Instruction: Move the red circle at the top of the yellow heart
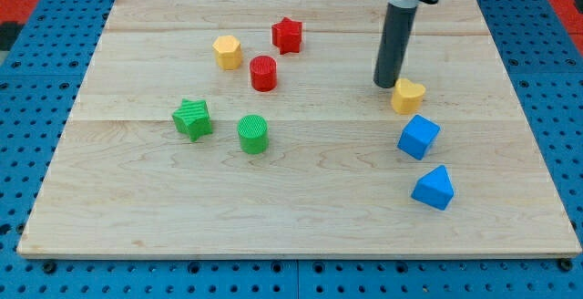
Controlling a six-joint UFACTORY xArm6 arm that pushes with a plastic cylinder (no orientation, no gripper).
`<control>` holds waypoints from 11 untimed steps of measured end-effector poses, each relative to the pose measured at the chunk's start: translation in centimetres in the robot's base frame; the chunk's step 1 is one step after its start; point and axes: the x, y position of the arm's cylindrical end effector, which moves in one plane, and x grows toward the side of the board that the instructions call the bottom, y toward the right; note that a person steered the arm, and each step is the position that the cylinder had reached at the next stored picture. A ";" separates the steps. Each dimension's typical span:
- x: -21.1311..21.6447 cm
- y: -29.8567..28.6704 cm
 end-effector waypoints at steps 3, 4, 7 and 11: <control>1.9 -11.6; 4.1 -17.4; -1.7 -13.1; -2.5 -2.7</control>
